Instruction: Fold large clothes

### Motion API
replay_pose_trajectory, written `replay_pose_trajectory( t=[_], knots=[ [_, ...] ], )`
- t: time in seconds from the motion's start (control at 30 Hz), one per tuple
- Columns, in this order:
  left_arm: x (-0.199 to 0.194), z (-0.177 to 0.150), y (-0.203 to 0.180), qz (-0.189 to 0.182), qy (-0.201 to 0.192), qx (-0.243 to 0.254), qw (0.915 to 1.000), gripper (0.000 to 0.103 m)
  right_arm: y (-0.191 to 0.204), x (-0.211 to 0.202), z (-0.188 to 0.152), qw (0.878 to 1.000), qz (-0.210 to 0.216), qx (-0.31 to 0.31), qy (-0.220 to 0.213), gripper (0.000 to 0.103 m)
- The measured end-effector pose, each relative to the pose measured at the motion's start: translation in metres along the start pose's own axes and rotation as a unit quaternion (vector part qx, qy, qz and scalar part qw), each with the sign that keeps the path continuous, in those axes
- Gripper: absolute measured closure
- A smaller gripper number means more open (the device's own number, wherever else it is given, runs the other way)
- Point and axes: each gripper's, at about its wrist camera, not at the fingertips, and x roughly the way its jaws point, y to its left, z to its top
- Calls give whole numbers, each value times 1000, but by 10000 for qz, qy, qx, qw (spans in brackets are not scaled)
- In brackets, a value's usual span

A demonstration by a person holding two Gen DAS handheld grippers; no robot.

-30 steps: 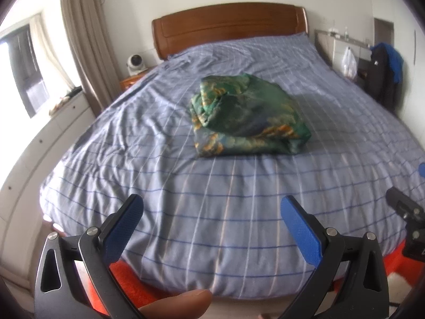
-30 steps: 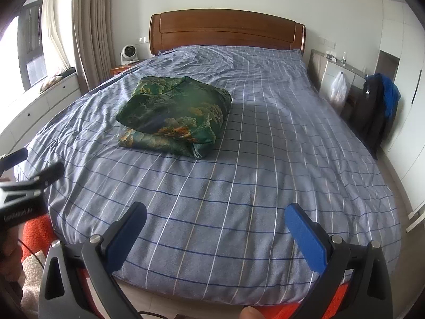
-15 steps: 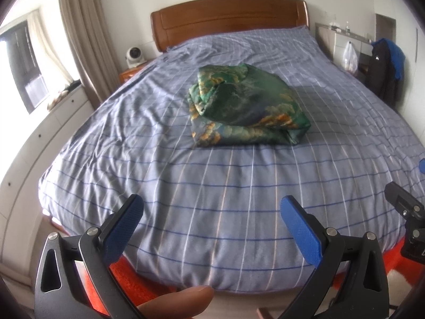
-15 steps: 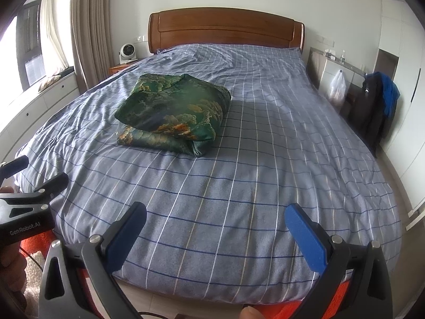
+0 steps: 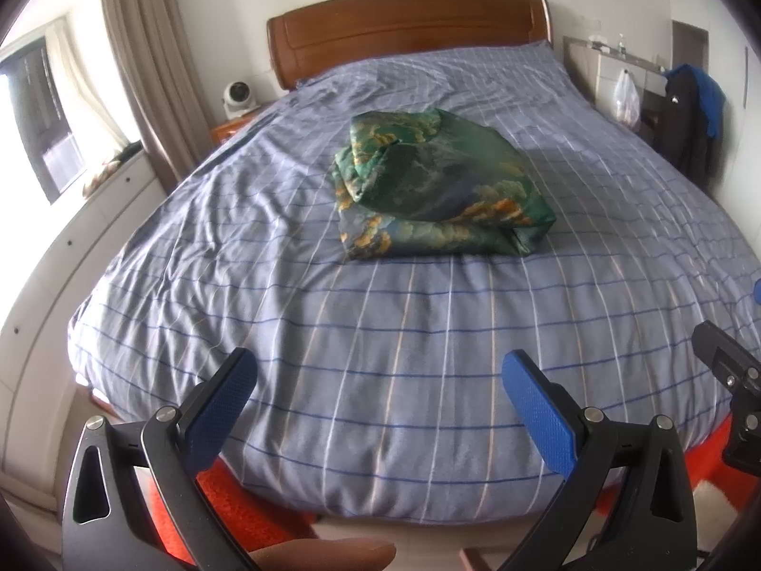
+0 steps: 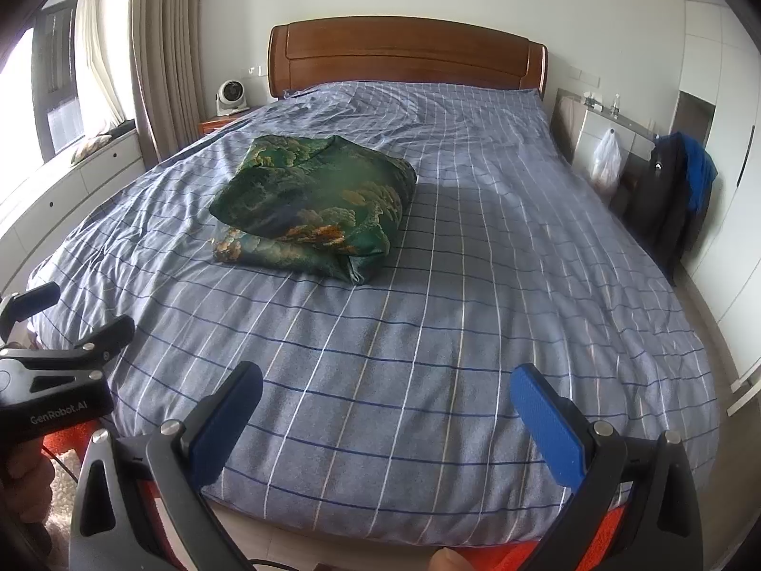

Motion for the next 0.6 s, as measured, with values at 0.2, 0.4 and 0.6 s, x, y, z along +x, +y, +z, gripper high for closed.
replay_pose_trajectory(
  t=[0.2, 0.4, 0.6],
  knots=[
    [0, 1, 0, -1, 4, 16, 10000, 0, 1, 0, 0, 10000, -2, 5, 17, 0],
    [-1, 1, 1, 12, -34, -27, 10000, 0, 1, 3, -3, 10000, -1, 14, 70, 0],
    [-5, 0, 0, 77, -183, -39, 9998, 0, 1, 4, -4, 10000, 5, 17, 84, 0]
  ],
)
